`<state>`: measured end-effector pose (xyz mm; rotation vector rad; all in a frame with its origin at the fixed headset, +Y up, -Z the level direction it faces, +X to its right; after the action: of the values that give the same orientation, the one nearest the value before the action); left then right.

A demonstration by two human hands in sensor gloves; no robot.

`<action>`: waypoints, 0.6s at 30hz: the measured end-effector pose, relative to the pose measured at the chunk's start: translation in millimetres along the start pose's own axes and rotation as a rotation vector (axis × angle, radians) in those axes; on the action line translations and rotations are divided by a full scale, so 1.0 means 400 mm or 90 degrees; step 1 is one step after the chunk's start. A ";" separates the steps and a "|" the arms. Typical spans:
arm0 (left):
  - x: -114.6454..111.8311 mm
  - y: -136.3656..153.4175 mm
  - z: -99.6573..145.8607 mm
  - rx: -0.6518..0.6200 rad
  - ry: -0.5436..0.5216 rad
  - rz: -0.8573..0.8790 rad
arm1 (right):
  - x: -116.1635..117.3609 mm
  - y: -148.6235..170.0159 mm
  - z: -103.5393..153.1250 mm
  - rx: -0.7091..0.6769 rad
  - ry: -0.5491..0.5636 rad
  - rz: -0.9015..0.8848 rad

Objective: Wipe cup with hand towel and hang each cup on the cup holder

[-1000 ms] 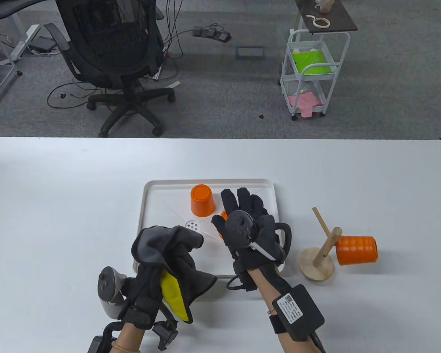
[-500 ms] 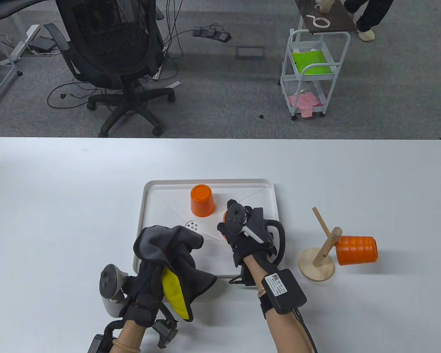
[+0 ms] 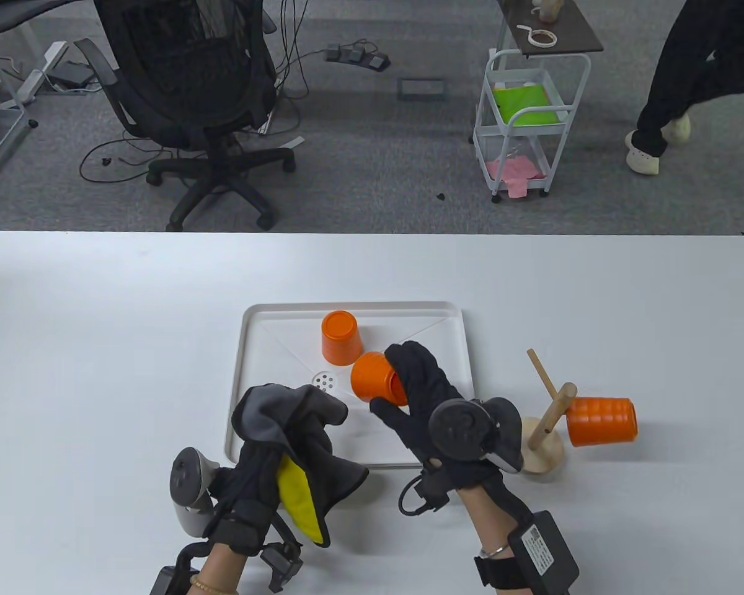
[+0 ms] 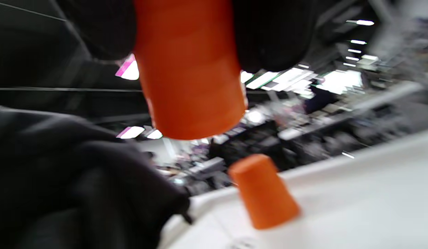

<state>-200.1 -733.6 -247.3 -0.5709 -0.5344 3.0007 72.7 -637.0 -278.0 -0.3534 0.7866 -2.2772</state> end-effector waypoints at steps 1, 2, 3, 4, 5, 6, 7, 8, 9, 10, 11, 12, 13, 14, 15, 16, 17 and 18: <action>-0.002 -0.004 -0.001 -0.002 0.001 -0.003 | 0.001 -0.020 0.015 -0.043 -0.002 -0.006; -0.002 -0.005 -0.001 -0.003 0.003 -0.002 | 0.004 -0.036 0.026 -0.079 -0.008 -0.013; -0.002 -0.006 -0.002 -0.003 0.004 0.000 | 0.007 -0.048 0.034 -0.109 -0.014 -0.021; -0.001 -0.005 -0.004 -0.001 0.004 0.014 | 0.013 -0.062 0.041 -0.139 -0.022 -0.035; 0.001 -0.005 -0.006 0.001 0.004 0.032 | 0.020 -0.072 0.046 -0.157 -0.032 -0.044; 0.002 -0.004 -0.007 0.001 0.005 0.051 | 0.025 -0.079 0.048 -0.164 -0.037 -0.046; 0.003 -0.005 -0.010 0.000 0.008 0.081 | 0.036 -0.090 0.049 -0.177 -0.048 -0.037; 0.003 -0.008 -0.012 -0.004 0.013 0.100 | 0.042 -0.096 0.049 -0.185 -0.053 -0.027; 0.003 -0.014 -0.017 -0.007 0.024 0.127 | 0.053 -0.105 0.047 -0.196 -0.057 -0.007; 0.003 -0.019 -0.020 -0.011 0.033 0.140 | 0.060 -0.110 0.045 -0.200 -0.059 0.003; 0.003 -0.029 -0.025 -0.023 0.047 0.156 | 0.068 -0.117 0.043 -0.205 -0.060 0.016; 0.005 -0.041 -0.030 -0.033 0.051 0.162 | 0.072 -0.123 0.040 -0.209 -0.051 0.021; 0.006 -0.048 -0.032 -0.035 0.046 0.155 | 0.073 -0.127 0.037 -0.211 -0.043 0.018; 0.010 -0.058 -0.037 -0.037 0.035 0.134 | 0.073 -0.132 0.034 -0.213 -0.036 0.016; 0.013 -0.069 -0.046 -0.040 0.036 0.106 | 0.073 -0.136 0.029 -0.215 -0.029 0.016; 0.014 -0.076 -0.050 -0.046 0.038 0.094 | 0.072 -0.137 0.026 -0.214 -0.023 0.020; 0.016 -0.086 -0.060 -0.056 0.035 0.073 | 0.068 -0.137 0.022 -0.213 -0.014 0.025; 0.015 -0.095 -0.069 -0.065 0.029 0.058 | 0.064 -0.137 0.017 -0.212 -0.001 0.020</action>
<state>-196.7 -688.3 -260.7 -0.6861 -0.6792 3.0515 28.6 -626.1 -237.8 -0.4903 1.1658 -2.1142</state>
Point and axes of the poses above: the tracker on the back of each hand, its own y axis roughly to the little-finger side, its own z axis roughly from the fingertips to the wrist, x = y × z, the point moved 1 cm from there along -z, roughly from the wrist to the fingertips, and after that the axes turned 12 degrees about -z, right-handed, at the moved point
